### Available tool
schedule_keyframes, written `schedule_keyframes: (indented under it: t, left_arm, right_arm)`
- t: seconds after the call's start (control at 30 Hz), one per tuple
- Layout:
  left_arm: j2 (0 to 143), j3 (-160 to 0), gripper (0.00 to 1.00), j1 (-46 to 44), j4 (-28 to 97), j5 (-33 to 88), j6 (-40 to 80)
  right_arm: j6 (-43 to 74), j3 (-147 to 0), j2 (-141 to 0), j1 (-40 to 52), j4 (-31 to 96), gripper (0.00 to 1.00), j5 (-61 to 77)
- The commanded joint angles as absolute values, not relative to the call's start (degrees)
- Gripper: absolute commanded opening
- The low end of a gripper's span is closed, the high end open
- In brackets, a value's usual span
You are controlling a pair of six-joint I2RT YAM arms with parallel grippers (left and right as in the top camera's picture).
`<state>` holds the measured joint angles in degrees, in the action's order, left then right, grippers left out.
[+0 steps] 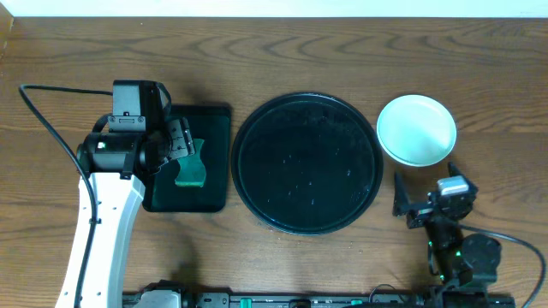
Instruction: Clean dirty plates on tray and stack at the side
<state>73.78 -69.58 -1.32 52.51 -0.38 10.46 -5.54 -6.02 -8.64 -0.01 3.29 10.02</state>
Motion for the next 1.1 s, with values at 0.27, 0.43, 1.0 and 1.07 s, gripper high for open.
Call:
schedule_keyframes:
  t: [0.27,0.43,1.0,1.07]
  left_arm:
    - [73.73,-70.30,0.75,-1.30,52.69,-1.04,10.57]
    - [73.73,-70.30,0.75,-1.30,52.69,-1.04,10.57]
    - [73.73,-70.30,0.75,-1.30,52.69,-1.04,10.57]
    - [73.73,-70.30,0.75,-1.30,52.58,-1.10,10.46]
  right_arm:
    - [-5.02,-0.27,-3.22,1.61,3.22,0.99,11.44]
    - [-4.86,-0.30,-3.36,1.58,3.22,0.99,11.40]
    - [-4.86,-0.30,-3.38,1.58,3.22,0.99,11.40]
    - [-4.86,-0.30,-3.38,1.58,3.22,0.99,11.40]
